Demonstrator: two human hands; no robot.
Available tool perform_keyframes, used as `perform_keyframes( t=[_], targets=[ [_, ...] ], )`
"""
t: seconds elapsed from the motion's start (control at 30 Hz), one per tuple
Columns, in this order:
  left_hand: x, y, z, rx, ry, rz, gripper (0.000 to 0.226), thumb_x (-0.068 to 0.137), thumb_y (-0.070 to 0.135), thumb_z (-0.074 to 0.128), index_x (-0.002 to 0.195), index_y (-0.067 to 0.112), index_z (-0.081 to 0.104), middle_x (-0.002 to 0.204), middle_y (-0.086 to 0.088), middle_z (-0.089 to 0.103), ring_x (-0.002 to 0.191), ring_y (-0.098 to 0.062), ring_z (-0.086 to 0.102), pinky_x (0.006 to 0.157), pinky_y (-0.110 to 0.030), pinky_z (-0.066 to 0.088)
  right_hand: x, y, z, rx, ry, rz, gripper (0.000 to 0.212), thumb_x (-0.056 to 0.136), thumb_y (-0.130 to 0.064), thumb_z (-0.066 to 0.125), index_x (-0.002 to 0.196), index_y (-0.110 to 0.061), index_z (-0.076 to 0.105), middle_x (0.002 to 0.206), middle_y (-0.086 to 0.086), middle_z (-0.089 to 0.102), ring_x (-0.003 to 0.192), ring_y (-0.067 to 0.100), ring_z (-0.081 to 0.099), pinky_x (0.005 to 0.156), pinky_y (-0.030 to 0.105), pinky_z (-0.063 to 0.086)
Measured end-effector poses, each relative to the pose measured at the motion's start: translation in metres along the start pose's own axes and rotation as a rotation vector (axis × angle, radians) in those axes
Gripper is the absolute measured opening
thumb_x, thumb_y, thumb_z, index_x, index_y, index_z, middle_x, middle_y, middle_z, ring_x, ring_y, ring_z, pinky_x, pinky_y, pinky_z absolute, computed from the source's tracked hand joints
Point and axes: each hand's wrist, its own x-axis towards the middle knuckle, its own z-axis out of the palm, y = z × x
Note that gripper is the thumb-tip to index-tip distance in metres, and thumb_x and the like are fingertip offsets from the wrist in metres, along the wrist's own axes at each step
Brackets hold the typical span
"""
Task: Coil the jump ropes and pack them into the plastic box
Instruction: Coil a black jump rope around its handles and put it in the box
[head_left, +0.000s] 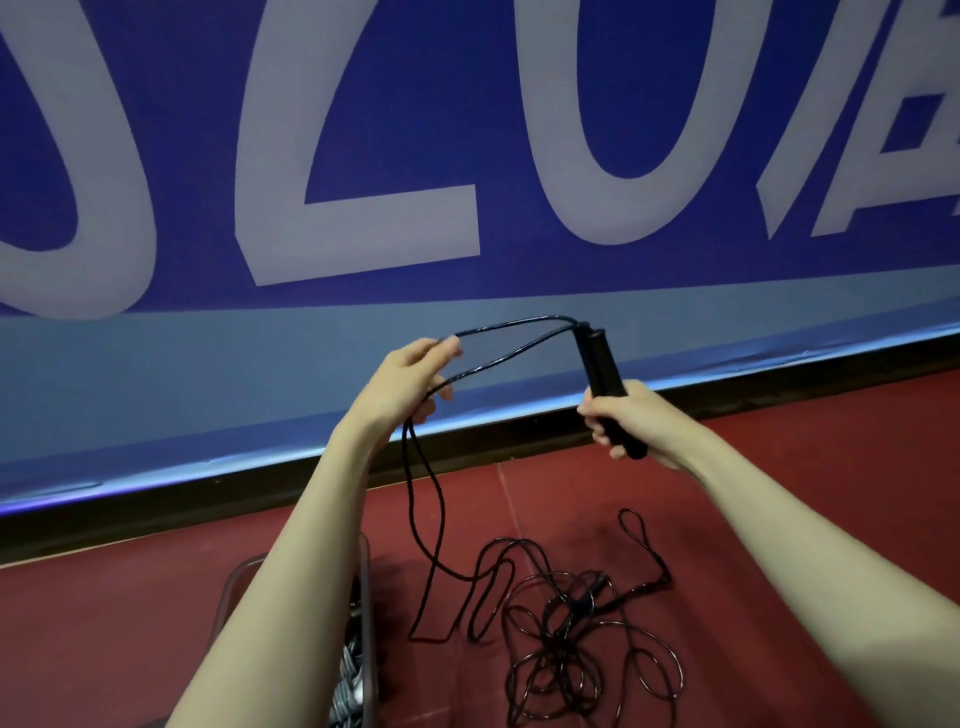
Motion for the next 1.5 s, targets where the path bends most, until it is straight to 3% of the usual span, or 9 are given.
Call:
perform_keyframes(
  t=[0.17, 0.33, 0.43, 0.5, 0.8, 0.93, 1.13, 1.3, 1.5],
  targets=[
    [-0.007, -0.003, 0.010, 0.150, -0.224, -0.078, 0.039, 0.090, 0.059, 0.052, 0.122, 0.036, 0.051, 0.083, -0.001, 0.064, 0.059, -0.015, 0.051, 0.057, -0.026, 0.042, -0.006, -0.031, -0.004, -0.024, 0.059, -0.040, 0.021, 0.090, -0.011, 0.055, 0.074, -0.015, 0.041, 0.053, 0.001, 0.040, 0.047, 0.015, 0.034, 0.041, 0.021, 0.021],
    [-0.008, 0.006, 0.022, -0.003, -0.391, -0.027, 0.061, 0.086, 0.067, 0.042, 0.081, 0.013, 0.070, 0.089, 0.000, 0.067, 0.074, -0.015, 0.059, 0.078, -0.030, 0.049, -0.011, -0.052, -0.003, -0.025, 0.158, -0.080, 0.028, 0.085, -0.006, 0.054, 0.066, -0.015, 0.035, 0.052, 0.003, 0.035, 0.044, 0.015, 0.028, 0.042, 0.021, 0.019],
    [-0.007, 0.010, 0.031, -0.229, -0.405, 0.062, 0.039, 0.092, 0.045, 0.051, 0.101, 0.010, 0.066, 0.068, -0.002, 0.056, 0.064, -0.017, 0.054, 0.083, -0.034, 0.048, -0.014, -0.057, -0.006, -0.017, 0.163, -0.070, 0.029, 0.084, -0.007, 0.053, 0.064, -0.016, 0.034, 0.051, 0.004, 0.034, 0.044, 0.016, 0.026, 0.044, 0.023, 0.019],
    [-0.005, 0.016, 0.035, -0.293, -0.371, 0.079, 0.026, 0.098, 0.029, 0.052, 0.117, 0.014, 0.060, 0.062, 0.001, 0.044, 0.056, -0.015, 0.044, 0.067, -0.029, 0.048, -0.015, -0.057, -0.007, -0.040, 0.149, -0.042, 0.029, 0.083, -0.011, 0.053, 0.062, -0.016, 0.035, 0.050, 0.003, 0.034, 0.044, 0.017, 0.026, 0.046, 0.024, 0.020],
    [0.008, 0.022, 0.039, -0.314, 0.086, 0.140, 0.027, 0.099, 0.024, 0.053, 0.073, 0.016, 0.055, 0.052, 0.009, 0.027, 0.048, -0.010, 0.020, 0.046, -0.022, 0.017, -0.011, -0.041, -0.011, 0.003, -0.050, 0.107, 0.025, 0.086, -0.016, 0.059, 0.067, -0.016, 0.043, 0.054, 0.003, 0.037, 0.044, 0.016, 0.031, 0.044, 0.021, 0.025],
    [0.013, 0.015, 0.028, -0.431, 0.247, 0.056, 0.026, 0.100, 0.022, 0.051, 0.075, 0.015, 0.055, 0.049, 0.011, 0.026, 0.045, -0.008, 0.019, 0.041, -0.019, 0.017, -0.016, -0.033, -0.016, -0.012, -0.324, 0.106, 0.015, 0.079, -0.011, 0.067, 0.088, -0.008, 0.055, 0.064, 0.003, 0.046, 0.048, 0.013, 0.038, 0.038, 0.020, 0.028],
    [0.013, 0.007, 0.020, -0.492, 0.309, -0.027, 0.026, 0.100, 0.020, 0.051, 0.074, 0.013, 0.055, 0.046, 0.012, 0.026, 0.041, -0.007, 0.020, 0.040, -0.020, 0.016, -0.013, -0.029, -0.017, 0.113, -0.429, 0.066, 0.045, 0.085, -0.004, 0.060, 0.129, -0.008, 0.055, 0.075, 0.007, 0.052, 0.055, 0.016, 0.042, 0.047, 0.025, 0.035],
    [0.014, 0.006, 0.019, -0.476, 0.332, -0.049, 0.026, 0.099, 0.021, 0.053, 0.074, 0.013, 0.055, 0.051, 0.009, 0.032, 0.045, -0.008, 0.025, 0.044, -0.020, 0.020, -0.009, -0.025, -0.012, -0.045, -0.296, 0.055, 0.033, 0.095, -0.012, 0.059, 0.120, 0.008, 0.055, 0.084, 0.012, 0.067, 0.058, 0.018, 0.057, 0.045, 0.023, 0.043],
    [0.016, 0.001, 0.018, -0.378, 0.347, -0.045, 0.026, 0.097, 0.026, 0.056, 0.076, 0.014, 0.062, 0.065, 0.005, 0.043, 0.055, -0.010, 0.034, 0.053, -0.022, 0.029, -0.006, -0.020, -0.015, -0.062, -0.196, 0.018, 0.022, 0.088, -0.013, 0.066, 0.092, 0.008, 0.066, 0.067, 0.018, 0.058, 0.043, 0.018, 0.044, 0.036, 0.022, 0.029]
  ],
)
